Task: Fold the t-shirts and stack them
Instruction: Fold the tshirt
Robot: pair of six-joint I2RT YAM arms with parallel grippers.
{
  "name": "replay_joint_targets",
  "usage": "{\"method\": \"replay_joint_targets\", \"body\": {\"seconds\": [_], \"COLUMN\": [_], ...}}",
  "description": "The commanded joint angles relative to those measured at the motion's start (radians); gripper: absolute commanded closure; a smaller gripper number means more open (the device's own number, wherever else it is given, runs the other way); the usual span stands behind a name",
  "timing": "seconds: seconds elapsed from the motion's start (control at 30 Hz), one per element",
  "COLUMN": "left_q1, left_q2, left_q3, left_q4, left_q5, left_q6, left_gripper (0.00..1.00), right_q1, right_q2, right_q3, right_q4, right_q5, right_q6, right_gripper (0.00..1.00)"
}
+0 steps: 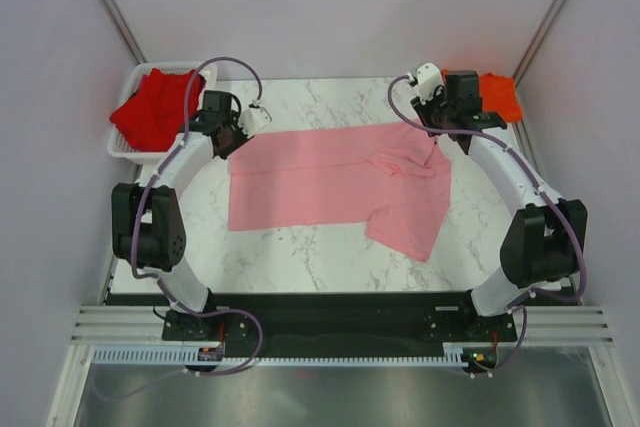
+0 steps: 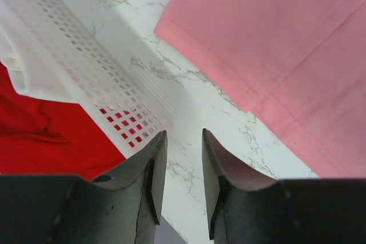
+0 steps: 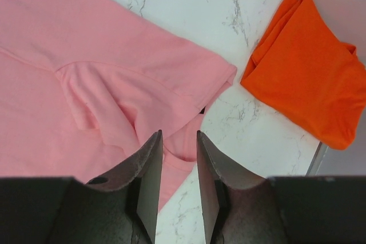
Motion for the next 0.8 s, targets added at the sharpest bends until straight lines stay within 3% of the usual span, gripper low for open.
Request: {"method": "replay_joint_targets", "body": {"seconds": [0.0,0.07,0.4,0.77], "left_q1": [-0.002,-0.003,-0.006,-0.005], "left_q2": [0.028,0.068,0.403,0.579], "left_q3": [0.076,0.117,0.410,0.542], "left_q4": [0.001,-0.021,-0.218,-0.239], "left_q5": [0.037,0.039,0.057,-0.028], "left_q6": [-0.064,-0.087,-0.242,-0.299], "left_gripper": [0.61,0.62,0.82,0.86], "right_q1": [-0.010,-0.023,-0.045,-0.056], "right_q2": [0.090,0.146,0.454,0.608], "right_q3": [0.094,0.136,0.352,0.409], "right_q4": [0.033,0.033,0.030,0.030], "right_q5": [-0.010,-0.019,-0.013,0.063], "right_q6": [0.029,0.052,0.029,0.004], "right_gripper": [0.63,0.64,0.66,0.68]}}
